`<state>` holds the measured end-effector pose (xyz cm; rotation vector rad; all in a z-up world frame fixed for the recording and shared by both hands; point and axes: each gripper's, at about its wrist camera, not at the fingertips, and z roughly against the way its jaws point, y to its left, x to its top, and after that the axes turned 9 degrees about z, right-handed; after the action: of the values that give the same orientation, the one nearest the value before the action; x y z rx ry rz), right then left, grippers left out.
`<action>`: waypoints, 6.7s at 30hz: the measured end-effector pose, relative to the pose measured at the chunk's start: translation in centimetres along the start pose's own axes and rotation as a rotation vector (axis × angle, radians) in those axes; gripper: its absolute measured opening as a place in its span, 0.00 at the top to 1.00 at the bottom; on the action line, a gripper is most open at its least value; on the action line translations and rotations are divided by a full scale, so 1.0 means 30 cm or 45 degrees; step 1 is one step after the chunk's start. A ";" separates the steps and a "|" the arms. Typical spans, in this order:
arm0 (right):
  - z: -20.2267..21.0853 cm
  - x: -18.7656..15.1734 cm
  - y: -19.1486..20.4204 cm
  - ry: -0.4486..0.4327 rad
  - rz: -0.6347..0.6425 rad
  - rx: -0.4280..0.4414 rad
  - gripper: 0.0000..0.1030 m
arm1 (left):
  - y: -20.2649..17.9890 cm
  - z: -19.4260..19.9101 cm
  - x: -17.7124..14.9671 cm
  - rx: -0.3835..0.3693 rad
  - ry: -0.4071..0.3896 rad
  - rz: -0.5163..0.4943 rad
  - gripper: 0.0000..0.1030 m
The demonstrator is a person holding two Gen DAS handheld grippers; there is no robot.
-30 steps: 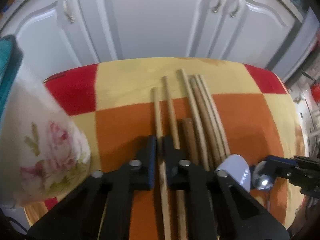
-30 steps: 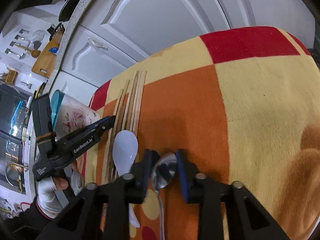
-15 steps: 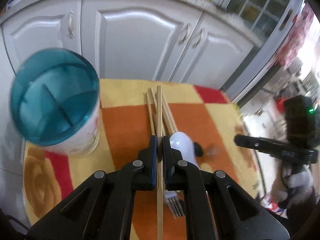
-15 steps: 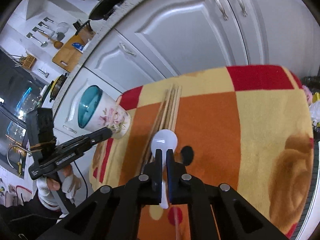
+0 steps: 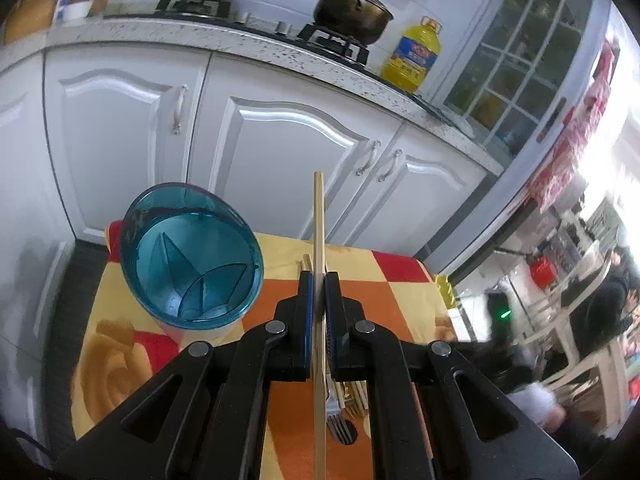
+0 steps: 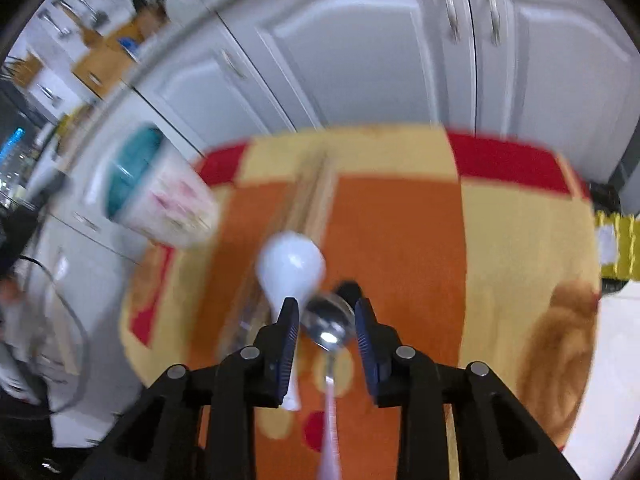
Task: Organize utensils
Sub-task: 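Carry both items to the rose-print holder and release them inside, then move both tools back over the remaining utensils on the cloth, then grasp the white ceramic spoon with the right tool while the left grasps a chopstick, then carry the white spoon and chopstick to the holder and drop them in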
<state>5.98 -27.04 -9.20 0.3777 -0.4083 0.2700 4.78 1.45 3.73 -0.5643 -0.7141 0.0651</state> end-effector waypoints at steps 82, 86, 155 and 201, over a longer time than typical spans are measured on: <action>0.065 0.349 0.465 -0.414 0.347 0.023 0.63 | 0.168 -0.004 -0.059 0.452 -0.292 -0.071 0.55; 0.076 0.277 0.412 -0.373 0.323 -0.028 0.63 | 0.130 -0.006 -0.100 0.430 -0.261 -0.087 0.53; -0.093 -0.102 -0.115 0.005 -0.030 0.208 0.94 | -0.032 -0.571 -0.366 0.366 0.501 -0.500 0.68; 0.297 0.340 0.403 -0.510 0.308 0.376 0.97 | 0.002 0.347 0.247 -0.017 -0.186 -0.213 0.96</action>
<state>8.07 -18.02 6.41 0.6781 -0.8149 0.4961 3.79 8.17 14.56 -0.5145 -0.9022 -0.0549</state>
